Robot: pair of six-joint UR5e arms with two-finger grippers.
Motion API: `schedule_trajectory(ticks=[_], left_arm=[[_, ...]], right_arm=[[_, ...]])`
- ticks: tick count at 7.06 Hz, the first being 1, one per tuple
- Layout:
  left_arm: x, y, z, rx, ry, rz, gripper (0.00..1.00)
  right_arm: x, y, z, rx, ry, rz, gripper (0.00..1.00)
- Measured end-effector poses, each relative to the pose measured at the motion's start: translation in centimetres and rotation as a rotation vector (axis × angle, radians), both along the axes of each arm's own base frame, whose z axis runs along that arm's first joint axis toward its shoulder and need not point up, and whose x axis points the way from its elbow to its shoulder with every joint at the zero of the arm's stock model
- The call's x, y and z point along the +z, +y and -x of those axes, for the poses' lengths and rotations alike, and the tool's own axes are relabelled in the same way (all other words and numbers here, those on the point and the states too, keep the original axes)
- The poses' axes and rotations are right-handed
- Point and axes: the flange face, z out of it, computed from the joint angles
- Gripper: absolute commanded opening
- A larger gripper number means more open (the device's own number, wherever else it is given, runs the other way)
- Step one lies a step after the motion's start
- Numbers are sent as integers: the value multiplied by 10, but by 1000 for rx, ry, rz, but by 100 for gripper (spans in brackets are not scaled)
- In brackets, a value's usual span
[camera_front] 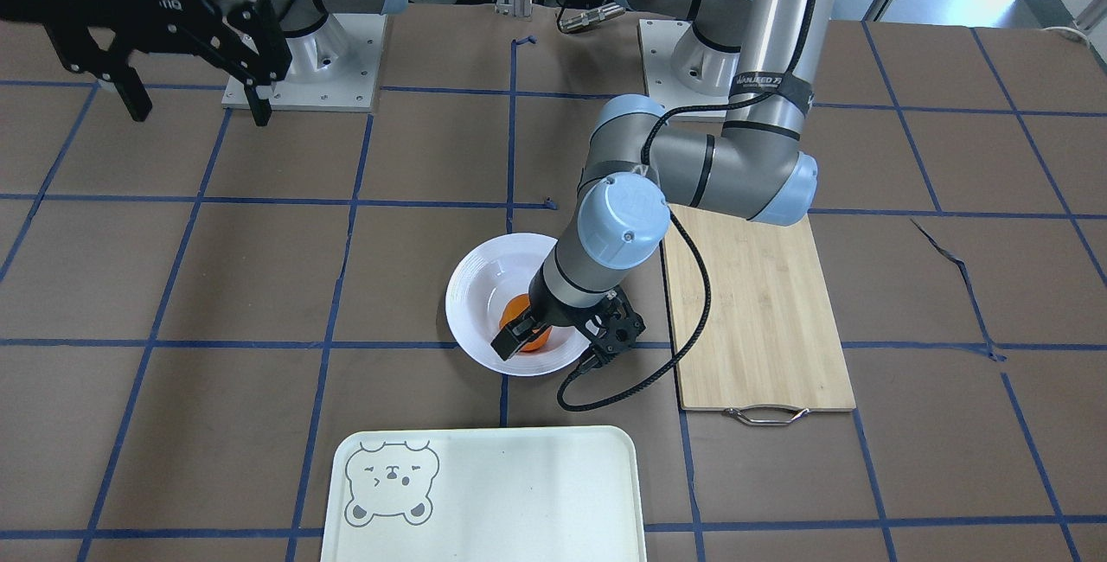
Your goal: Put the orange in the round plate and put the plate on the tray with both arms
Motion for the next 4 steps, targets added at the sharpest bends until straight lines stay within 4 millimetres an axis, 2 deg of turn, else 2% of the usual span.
schedule_trajectory(ticks=[1, 2, 4], left_arm=[[36, -13, -21, -45, -1, 22, 100], [79, -23, -46, -109, -8, 18, 100], [181, -19, -88, -261, -22, 9, 100]], right_arm=[[-1, -1, -1, 3, -1, -13, 100], [-16, -11, -3, 7, -8, -56, 100], [-61, -46, -6, 10, -22, -140, 100]])
